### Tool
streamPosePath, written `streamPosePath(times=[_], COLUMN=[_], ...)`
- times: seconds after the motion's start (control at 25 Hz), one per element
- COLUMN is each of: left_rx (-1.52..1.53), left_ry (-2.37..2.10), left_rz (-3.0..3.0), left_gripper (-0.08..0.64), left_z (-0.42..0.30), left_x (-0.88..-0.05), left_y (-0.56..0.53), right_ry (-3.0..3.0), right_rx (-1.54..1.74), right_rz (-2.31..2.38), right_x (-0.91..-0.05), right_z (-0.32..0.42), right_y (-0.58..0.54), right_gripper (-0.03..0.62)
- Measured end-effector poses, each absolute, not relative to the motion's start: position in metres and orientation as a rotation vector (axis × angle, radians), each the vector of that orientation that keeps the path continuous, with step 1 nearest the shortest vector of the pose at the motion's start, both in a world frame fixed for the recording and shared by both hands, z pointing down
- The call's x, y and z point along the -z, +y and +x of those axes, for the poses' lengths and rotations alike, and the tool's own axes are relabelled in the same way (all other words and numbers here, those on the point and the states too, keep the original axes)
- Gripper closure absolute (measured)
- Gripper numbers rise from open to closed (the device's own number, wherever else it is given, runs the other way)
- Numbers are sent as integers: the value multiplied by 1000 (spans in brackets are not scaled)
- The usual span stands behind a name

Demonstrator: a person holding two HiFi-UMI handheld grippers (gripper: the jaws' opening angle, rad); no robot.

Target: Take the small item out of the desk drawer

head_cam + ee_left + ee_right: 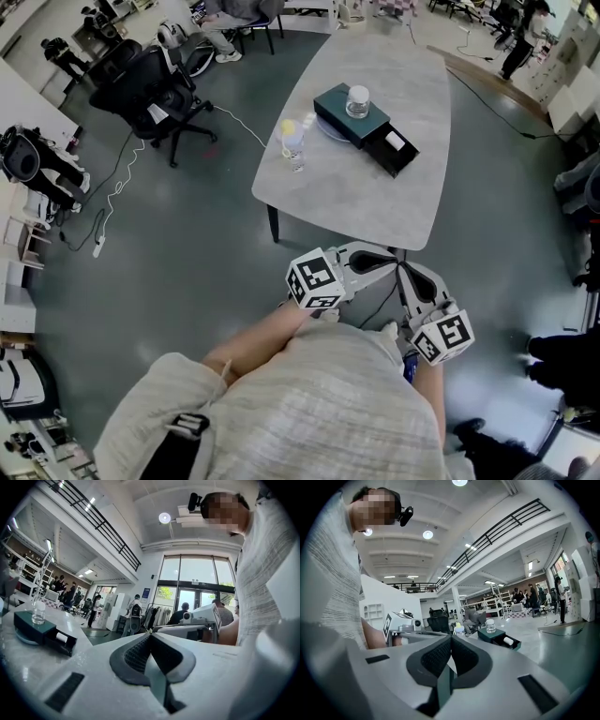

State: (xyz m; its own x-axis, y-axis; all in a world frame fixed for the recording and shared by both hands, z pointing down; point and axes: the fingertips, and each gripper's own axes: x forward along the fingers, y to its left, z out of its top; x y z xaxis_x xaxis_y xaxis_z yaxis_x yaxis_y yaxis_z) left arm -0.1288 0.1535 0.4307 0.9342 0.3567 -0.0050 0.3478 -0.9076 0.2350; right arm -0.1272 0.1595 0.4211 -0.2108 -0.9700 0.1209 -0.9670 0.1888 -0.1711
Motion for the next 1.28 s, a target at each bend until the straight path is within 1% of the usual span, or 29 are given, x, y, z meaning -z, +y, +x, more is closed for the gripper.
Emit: streamPosePath(times=[0.28, 0.48, 0.68, 1.08, 1.28], left_rx=[-83, -95, -112, -70, -70], left_ry=[519, 511, 482, 333, 246], left_rz=[2868, 2868, 2880, 2887, 2877], left_gripper=[545, 545, 545, 545, 545], left_z=[-121, -102, -71, 13, 38], left_x=[-430, -432, -433, -424, -426], left_y=[157, 164, 178, 213, 235], right_ry=[2411, 2413, 2434, 2553, 2635], right_rx=[338, 346, 355, 363, 383], right_rz=[-1954, -1938, -1906, -1815, -1737], right_x=[-420, -422, -424, -415, -416], right_z=[-119, -100, -69, 15, 41], right_y=[162, 170, 184, 218, 240], right_gripper=[584, 584, 583, 583, 583])
